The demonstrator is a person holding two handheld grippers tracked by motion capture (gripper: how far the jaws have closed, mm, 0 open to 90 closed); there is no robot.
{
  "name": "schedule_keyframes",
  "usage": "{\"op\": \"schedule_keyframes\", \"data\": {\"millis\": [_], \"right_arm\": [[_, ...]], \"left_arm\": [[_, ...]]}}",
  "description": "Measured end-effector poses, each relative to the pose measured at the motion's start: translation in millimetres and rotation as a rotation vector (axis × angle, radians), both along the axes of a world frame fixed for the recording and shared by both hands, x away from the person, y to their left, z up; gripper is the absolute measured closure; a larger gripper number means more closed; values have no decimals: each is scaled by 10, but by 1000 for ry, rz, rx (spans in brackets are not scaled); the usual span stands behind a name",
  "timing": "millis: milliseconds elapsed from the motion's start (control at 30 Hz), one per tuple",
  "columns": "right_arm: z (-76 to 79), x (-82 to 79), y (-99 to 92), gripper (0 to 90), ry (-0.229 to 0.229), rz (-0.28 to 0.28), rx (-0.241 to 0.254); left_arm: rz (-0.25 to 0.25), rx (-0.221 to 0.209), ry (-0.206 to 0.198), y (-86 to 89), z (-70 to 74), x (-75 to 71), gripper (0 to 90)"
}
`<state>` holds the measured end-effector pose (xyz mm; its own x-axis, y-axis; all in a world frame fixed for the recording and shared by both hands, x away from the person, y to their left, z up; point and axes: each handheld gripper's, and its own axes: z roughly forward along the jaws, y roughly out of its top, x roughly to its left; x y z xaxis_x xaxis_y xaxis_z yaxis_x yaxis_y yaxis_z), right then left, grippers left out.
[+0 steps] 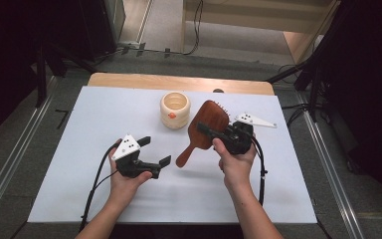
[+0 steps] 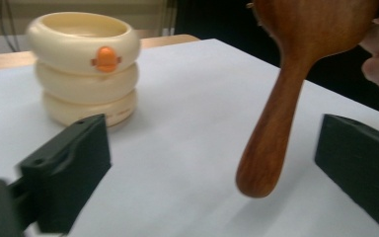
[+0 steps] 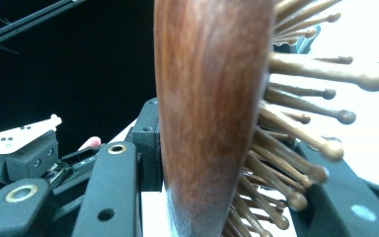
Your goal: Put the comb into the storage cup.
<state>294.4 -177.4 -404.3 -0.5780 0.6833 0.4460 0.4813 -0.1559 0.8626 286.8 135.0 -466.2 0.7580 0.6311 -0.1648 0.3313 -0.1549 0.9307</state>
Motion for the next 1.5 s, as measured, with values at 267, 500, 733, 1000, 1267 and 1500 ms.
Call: {"op": "schedule_keyframes", "data": {"millis": [267,500,733,1000,1267,1500], "right_arm": [[31,26,30,532,-10,3,1],[75,48,69,532,-22,9,-7],[121,67,82,532,-38,8,-2],[154,93,63,532,-40,11,11],[223,110,45,532,-51,1,3],[266,125,37,531,-74,-6,-9]], "left_arm": [[41,2,-16,339,-43,-46,0],[81,9,-17,584,-93,-96,0],[109,13,-31,762,-96,-145,0],[138,13,-43,948,-117,-190,0],[163,10,-57,1112,-105,-227,0],[186,10,-54,1284,-113,-262,0]]}}
